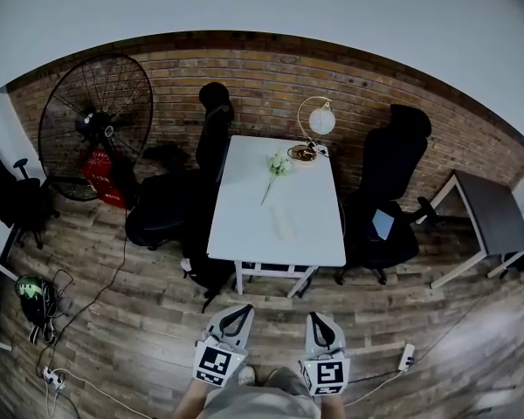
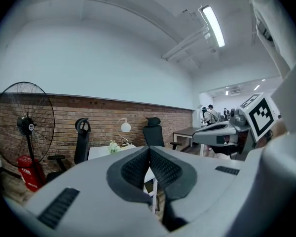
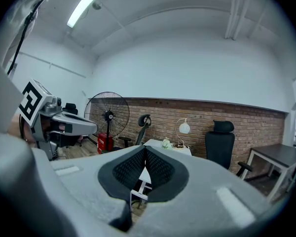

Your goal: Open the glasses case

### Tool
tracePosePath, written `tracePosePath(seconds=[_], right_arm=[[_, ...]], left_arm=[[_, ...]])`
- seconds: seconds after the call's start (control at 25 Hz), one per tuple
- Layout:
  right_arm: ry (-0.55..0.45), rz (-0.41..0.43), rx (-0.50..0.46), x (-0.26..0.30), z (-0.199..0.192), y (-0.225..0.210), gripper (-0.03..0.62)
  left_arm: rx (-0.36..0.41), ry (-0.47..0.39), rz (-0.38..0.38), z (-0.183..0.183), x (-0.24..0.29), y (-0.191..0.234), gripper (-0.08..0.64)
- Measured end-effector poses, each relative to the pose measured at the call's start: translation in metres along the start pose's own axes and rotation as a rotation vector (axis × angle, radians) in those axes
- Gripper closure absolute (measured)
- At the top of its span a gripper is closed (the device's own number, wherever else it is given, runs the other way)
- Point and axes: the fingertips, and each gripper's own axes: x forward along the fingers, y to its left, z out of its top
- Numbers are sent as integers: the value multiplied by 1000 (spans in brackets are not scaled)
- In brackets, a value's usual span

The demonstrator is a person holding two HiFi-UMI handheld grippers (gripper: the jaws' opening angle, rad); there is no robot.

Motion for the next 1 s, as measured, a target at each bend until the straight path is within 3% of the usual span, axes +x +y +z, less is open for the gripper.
tracePosePath(seconds=[0.36,1.0], right_arm=[[1,-18,16,12,-8,-19,586],[-12,42,11,71,-2,-64,586]], left_arm=[[9,4,0,1,20,5,555],[35,9,49,8,85,27,555]])
